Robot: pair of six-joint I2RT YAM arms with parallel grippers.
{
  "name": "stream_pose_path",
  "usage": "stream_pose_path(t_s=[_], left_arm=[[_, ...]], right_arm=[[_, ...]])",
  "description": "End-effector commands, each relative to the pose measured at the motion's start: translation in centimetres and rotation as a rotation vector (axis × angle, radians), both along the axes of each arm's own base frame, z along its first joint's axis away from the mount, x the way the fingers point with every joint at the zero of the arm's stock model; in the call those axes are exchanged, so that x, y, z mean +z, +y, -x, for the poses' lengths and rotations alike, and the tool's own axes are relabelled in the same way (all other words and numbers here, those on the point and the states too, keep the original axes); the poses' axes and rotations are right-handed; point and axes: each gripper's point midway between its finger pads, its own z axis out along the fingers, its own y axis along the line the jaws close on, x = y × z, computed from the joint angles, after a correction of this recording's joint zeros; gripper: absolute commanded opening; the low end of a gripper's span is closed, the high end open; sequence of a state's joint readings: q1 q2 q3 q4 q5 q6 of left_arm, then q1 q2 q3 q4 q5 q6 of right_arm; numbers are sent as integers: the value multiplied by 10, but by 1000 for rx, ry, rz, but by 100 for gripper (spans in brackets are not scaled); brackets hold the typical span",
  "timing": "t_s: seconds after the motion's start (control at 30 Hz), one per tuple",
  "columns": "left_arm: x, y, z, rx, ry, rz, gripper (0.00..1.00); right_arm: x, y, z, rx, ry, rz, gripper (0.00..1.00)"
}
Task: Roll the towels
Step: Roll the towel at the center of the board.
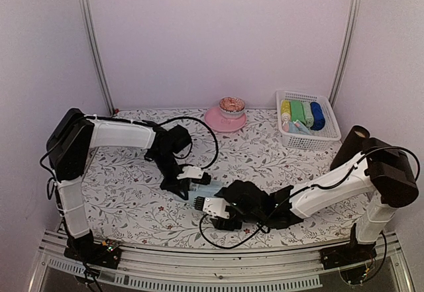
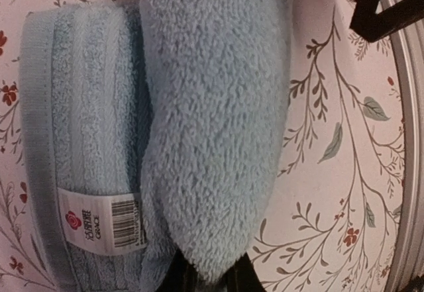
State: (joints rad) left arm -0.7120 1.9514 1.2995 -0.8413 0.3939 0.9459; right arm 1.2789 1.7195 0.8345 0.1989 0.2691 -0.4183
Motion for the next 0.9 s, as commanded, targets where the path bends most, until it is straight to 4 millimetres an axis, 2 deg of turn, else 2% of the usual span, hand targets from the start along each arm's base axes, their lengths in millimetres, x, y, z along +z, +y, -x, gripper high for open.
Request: stream_pose_path(t_s=[0.0,0.23,0.37,0.63,0.73,0.77,0.83,0.87], left_arm=[[-27,20,17,9,123,-109,0],[-29,23,15,15,144,-120,0],[-29,24,14,22,156,-122,0],[-24,23,11,26,146,-105,4],[-19,20,4,41,109,-80,16],[-16,19,1,50,89,-70,23],[-12,16,-11,78,30,-44,43],[-1,14,-17,92,-11,-13,48]], right_arm=[[-6,21,-20,-47,-149,84,75],[-22,38,-34,-59,-218,175,67],[-34,41,-36,-46,-223,222,48],[-60,36,-33,-37,-183,305,29],[-64,34,-31,-44,-150,304,24],[-64,34,-32,-48,-135,301,23],[-63,33,-33,-58,-91,284,22],[-63,33,-33,-60,-63,274,22]])
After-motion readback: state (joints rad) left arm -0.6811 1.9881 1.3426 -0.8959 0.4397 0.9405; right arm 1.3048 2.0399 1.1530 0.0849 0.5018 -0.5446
